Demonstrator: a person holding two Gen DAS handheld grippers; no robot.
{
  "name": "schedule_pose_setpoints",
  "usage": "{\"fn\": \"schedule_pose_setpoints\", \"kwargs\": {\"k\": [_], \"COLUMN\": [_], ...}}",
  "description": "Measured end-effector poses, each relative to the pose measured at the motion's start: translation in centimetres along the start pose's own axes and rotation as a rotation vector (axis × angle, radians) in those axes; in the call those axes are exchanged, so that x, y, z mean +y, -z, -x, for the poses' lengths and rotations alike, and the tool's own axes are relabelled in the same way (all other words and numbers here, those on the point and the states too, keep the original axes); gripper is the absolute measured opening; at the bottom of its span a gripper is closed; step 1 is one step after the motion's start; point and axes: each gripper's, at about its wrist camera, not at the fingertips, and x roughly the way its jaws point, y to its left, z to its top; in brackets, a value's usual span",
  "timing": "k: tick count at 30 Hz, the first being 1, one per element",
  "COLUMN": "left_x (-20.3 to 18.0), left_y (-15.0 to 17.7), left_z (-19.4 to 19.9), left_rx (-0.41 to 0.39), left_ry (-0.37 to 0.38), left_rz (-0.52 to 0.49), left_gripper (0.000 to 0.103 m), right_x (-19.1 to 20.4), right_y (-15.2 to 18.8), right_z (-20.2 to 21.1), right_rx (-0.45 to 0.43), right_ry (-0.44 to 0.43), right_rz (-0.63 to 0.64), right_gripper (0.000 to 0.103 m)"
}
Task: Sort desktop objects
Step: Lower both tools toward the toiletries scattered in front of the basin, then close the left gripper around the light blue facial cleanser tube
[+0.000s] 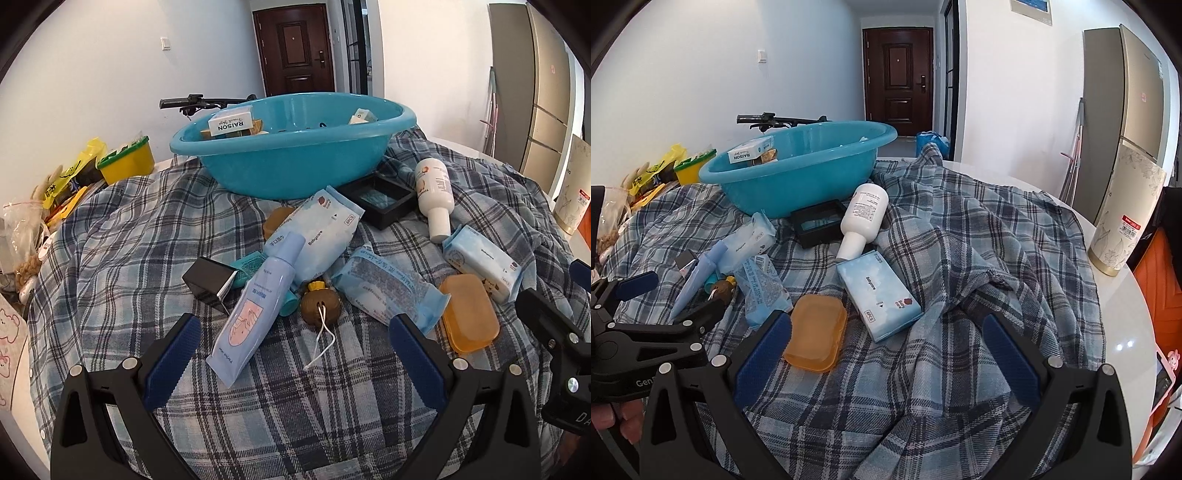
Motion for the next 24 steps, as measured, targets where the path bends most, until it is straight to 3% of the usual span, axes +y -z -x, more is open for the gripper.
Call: {"fn": "schedule_pose_setpoints", "kwargs": {"k": [9,12,15,24], "left_x": [-0.4,-0.6,-0.9,-1.6], "left_y": [0.2,0.3,0.4,0.5], "left_z": [-1.3,-1.9,-2.4,-2.4], "left_rx": [0.066,0.095,0.118,0.106], "left_ry": [0.006,0.043,0.042,0.017], "left_rz": [-0.022,-0.033,-0.041,-0.08], "left_gripper": [0.103,0.102,0.091,0.083], "right_x": [0.2,0.1,0.1,0.1], "right_y": [0.1,0.2,0.2,0.3], "right_z": [-0.5,-0.7,-0.9,-1.1], "right_rx": [0.02,0.032,0.039,0.054], "right_ry": [-0.011,-0.011,-0.009,-0.016], "right_rz": [0.007,0.004,0.002,0.001], "right_gripper": [0.103,0.103,0.103,0.103]}}
